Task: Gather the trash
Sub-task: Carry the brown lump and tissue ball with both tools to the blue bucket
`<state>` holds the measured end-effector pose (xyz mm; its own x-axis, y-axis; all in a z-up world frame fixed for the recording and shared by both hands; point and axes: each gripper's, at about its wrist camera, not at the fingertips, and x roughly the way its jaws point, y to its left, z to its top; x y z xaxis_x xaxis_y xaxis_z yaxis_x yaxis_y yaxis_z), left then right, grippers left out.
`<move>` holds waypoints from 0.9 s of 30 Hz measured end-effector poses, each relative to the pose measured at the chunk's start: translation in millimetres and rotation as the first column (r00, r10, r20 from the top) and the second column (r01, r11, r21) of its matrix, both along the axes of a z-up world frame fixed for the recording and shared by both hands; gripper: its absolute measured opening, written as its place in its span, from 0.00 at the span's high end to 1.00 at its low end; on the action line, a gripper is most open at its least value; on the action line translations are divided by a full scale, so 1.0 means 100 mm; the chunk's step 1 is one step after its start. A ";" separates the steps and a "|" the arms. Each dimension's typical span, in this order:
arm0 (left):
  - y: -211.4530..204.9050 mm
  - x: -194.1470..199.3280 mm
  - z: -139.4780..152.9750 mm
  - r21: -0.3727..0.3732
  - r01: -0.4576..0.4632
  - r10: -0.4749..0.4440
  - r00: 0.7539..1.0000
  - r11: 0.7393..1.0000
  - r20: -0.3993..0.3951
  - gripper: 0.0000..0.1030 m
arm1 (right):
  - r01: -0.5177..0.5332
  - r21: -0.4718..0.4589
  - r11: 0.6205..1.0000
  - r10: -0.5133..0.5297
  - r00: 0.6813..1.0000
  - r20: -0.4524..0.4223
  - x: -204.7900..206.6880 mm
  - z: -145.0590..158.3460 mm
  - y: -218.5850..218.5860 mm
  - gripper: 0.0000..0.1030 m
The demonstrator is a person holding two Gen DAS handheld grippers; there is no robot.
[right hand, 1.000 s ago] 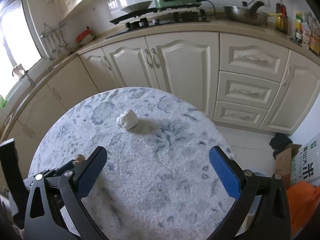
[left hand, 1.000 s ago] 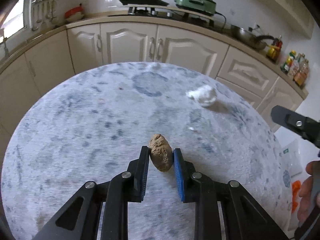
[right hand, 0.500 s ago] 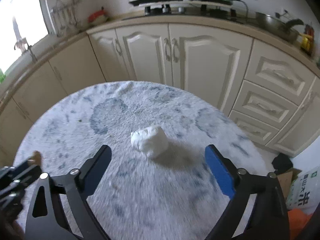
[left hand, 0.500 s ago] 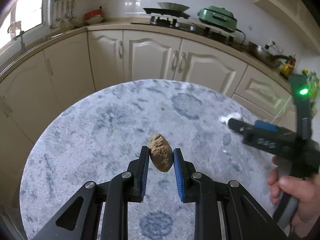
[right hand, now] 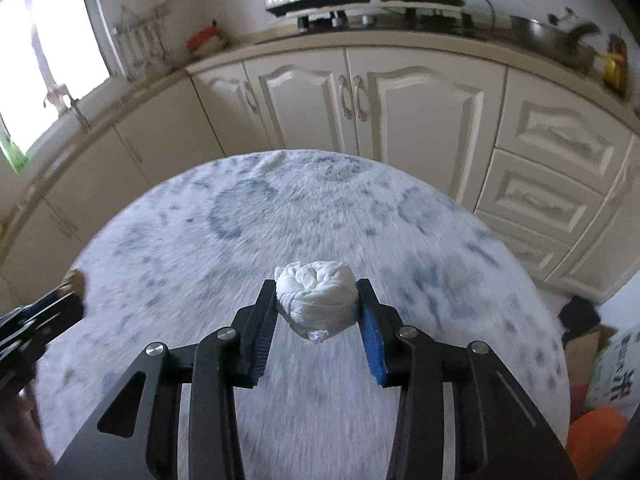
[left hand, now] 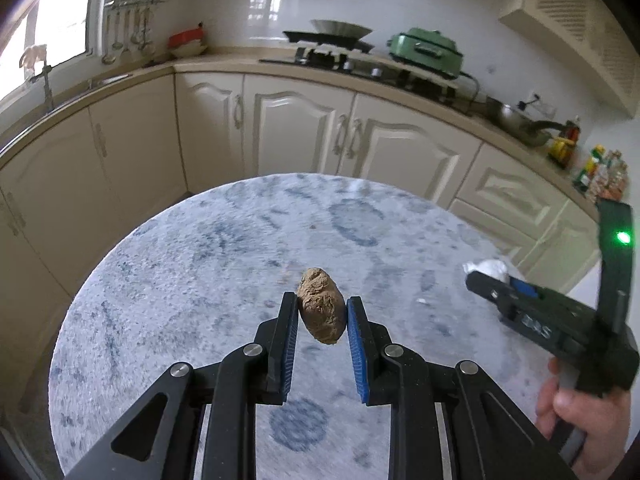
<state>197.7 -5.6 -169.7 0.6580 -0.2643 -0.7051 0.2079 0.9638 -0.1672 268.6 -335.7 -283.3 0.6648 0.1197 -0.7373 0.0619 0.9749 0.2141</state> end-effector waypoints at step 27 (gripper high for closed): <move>-1.49 -1.11 0.92 0.012 0.376 -0.373 0.913 0.926 0.163 0.80 | 0.463 0.031 0.886 -0.458 0.860 0.223 -2.15 1.00 -1.68 0.62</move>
<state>86.3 -154.9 -77.8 0.6111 -0.5260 -0.5916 0.5784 0.8069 -0.1200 53.3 -503.2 -183.7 0.7839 -0.2549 -0.5662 0.4596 0.8513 0.2531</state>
